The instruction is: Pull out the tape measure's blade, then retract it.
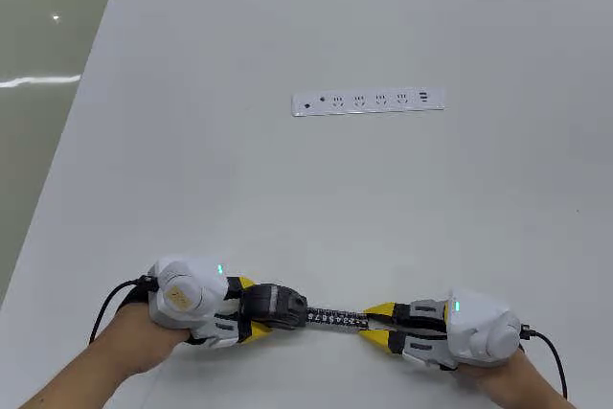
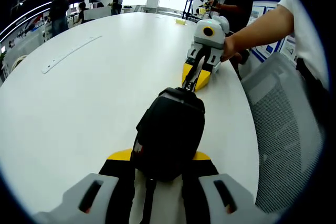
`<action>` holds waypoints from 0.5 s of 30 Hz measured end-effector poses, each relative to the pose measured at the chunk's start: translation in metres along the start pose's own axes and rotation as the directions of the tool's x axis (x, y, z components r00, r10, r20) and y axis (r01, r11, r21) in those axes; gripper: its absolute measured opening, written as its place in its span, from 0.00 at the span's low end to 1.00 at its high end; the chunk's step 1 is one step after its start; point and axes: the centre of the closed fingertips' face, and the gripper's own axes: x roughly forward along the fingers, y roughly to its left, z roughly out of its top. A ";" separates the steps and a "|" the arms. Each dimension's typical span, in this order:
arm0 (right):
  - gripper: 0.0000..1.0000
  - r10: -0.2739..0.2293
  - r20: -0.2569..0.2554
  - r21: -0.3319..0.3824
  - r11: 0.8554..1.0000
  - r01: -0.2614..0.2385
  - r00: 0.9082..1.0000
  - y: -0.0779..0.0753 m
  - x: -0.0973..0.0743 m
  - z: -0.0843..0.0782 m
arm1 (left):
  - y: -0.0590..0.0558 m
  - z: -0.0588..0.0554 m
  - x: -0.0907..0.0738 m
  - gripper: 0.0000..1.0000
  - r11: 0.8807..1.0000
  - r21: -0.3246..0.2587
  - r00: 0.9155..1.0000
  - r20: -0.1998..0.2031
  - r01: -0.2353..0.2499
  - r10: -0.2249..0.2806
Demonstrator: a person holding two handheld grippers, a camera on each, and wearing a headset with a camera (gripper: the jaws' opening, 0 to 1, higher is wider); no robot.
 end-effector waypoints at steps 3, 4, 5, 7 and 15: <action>0.10 -0.001 0.000 0.002 1.000 0.001 1.000 0.000 -0.002 0.000 | 0.000 0.000 0.000 0.30 1.000 0.000 1.000 -0.002 0.001 -0.001; 0.10 -0.001 0.000 0.004 1.000 0.001 1.000 0.000 -0.003 -0.001 | 0.000 0.000 0.000 0.30 1.000 0.001 1.000 -0.002 0.001 -0.001; 0.10 -0.002 0.000 0.005 1.000 0.002 1.000 -0.001 -0.004 -0.001 | 0.000 0.000 0.000 0.30 1.000 0.001 1.000 -0.002 0.001 -0.001; 0.10 -0.004 0.000 0.006 1.000 0.004 1.000 -0.002 -0.006 -0.002 | 0.000 0.000 0.000 0.30 1.000 0.000 1.000 -0.003 0.001 -0.001; 0.10 -0.007 0.001 0.016 1.000 0.007 1.000 -0.002 -0.012 -0.004 | 0.000 0.000 0.000 0.30 1.000 0.004 1.000 -0.006 0.001 -0.001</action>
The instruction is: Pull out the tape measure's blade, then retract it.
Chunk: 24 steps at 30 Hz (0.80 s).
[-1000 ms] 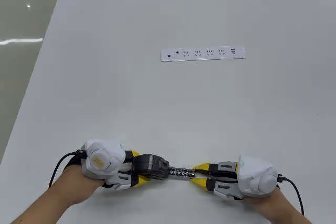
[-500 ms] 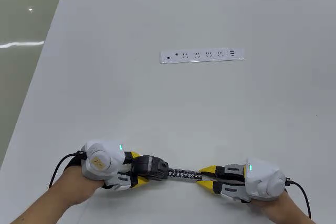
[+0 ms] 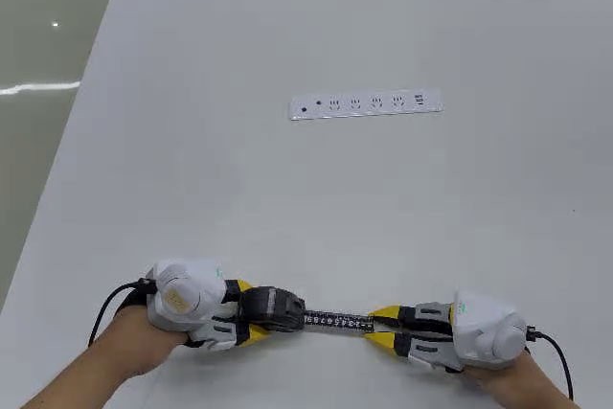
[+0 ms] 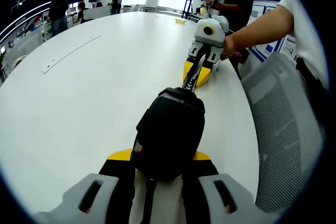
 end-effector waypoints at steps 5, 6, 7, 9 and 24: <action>0.10 -0.005 0.001 0.005 1.000 0.005 1.000 -0.001 -0.003 -0.001 | 0.000 0.000 0.000 0.30 1.000 0.000 1.000 -0.001 -0.001 0.001; 0.10 -0.005 0.001 0.006 1.000 0.005 1.000 -0.001 -0.004 -0.001 | 0.000 0.000 0.000 0.30 1.000 0.000 1.000 -0.001 -0.001 0.001; 0.10 -0.005 0.001 0.007 1.000 0.005 1.000 -0.002 -0.005 -0.001 | 0.000 0.000 0.000 0.30 1.000 0.001 1.000 -0.002 -0.001 0.001; 0.10 -0.004 0.003 0.011 1.000 0.004 1.000 -0.002 -0.007 -0.002 | 0.000 0.000 0.000 0.30 1.000 0.002 1.000 -0.004 -0.002 0.002; 0.10 -0.008 0.006 0.028 1.000 0.008 1.000 -0.004 -0.022 -0.007 | 0.000 0.000 0.000 0.30 1.000 0.006 1.000 -0.009 -0.001 0.001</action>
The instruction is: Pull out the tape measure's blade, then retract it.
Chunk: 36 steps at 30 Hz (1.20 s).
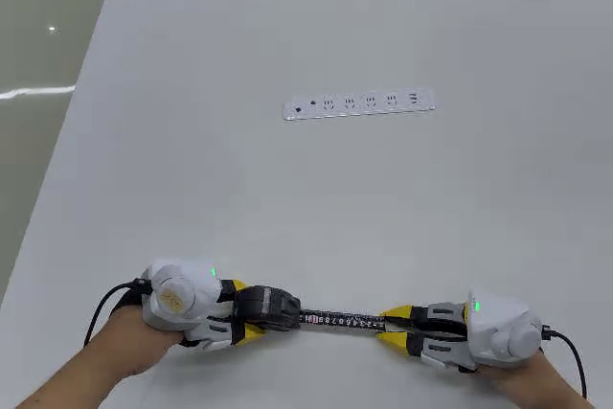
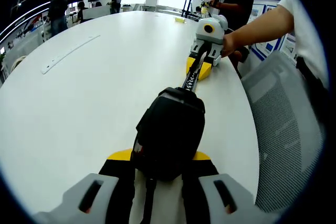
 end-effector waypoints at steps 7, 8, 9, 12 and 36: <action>0.09 -0.004 0.001 0.013 1.000 0.004 1.000 -0.002 -0.007 -0.002 | 0.000 0.000 0.000 0.30 1.000 0.002 1.000 -0.001 -0.002 0.002; 0.09 -0.005 0.001 0.011 1.000 0.005 1.000 -0.002 -0.008 -0.003 | 0.000 0.000 0.000 0.30 1.000 0.001 1.000 -0.001 -0.001 0.001; 0.09 -0.005 0.000 0.012 1.000 0.005 1.000 -0.002 -0.009 -0.003 | 0.000 0.000 0.000 0.30 1.000 0.000 1.000 -0.002 0.000 0.000; 0.09 -0.008 0.000 0.014 1.000 0.008 1.000 -0.002 -0.011 -0.004 | 0.000 0.000 0.000 0.30 1.000 0.000 1.000 -0.002 -0.001 0.001; 0.09 -0.037 0.003 0.039 0.999 0.037 0.999 -0.008 -0.042 -0.013 | 0.000 0.001 0.000 0.30 1.000 -0.002 1.000 -0.002 -0.002 0.002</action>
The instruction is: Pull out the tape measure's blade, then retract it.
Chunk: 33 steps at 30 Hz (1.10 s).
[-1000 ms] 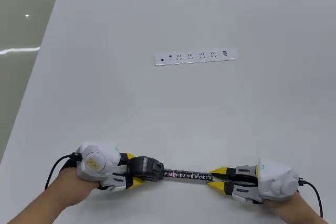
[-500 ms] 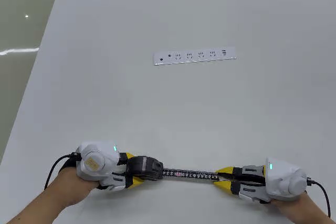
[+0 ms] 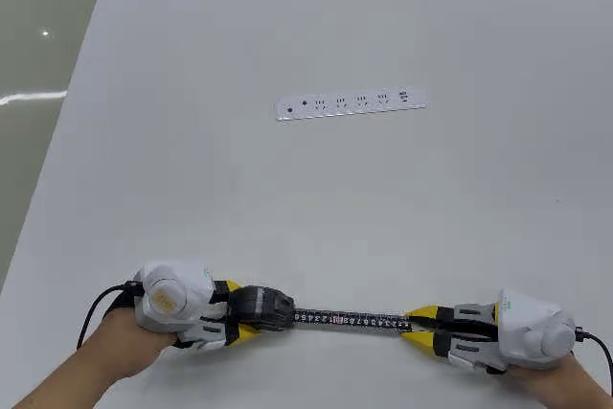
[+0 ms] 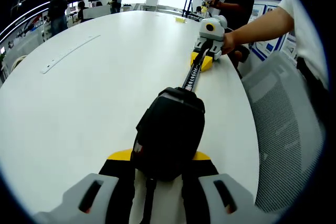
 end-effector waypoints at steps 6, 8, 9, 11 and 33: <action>0.09 -0.007 0.001 0.007 1.000 0.007 1.000 -0.002 -0.007 -0.003 | 0.000 0.000 0.000 0.30 1.000 0.001 1.000 -0.001 -0.002 0.002; 0.09 -0.011 0.001 0.005 1.000 0.011 1.000 -0.002 -0.009 -0.003 | 0.000 0.000 0.000 0.30 1.000 0.001 1.000 -0.002 -0.003 0.003; 0.09 -0.011 0.000 0.006 1.000 0.011 1.000 -0.002 -0.009 -0.003 | 0.000 0.000 0.000 0.30 1.000 0.001 1.000 -0.002 -0.003 0.003; 0.09 -0.013 0.000 0.006 1.000 0.013 1.000 -0.002 -0.011 -0.004 | -0.001 0.000 0.000 0.30 1.000 0.001 1.000 -0.002 -0.003 0.003; 0.09 -0.036 0.000 0.027 0.999 0.036 0.999 -0.008 -0.033 -0.009 | -0.001 0.000 -0.001 0.30 1.000 0.001 1.000 -0.005 -0.006 0.006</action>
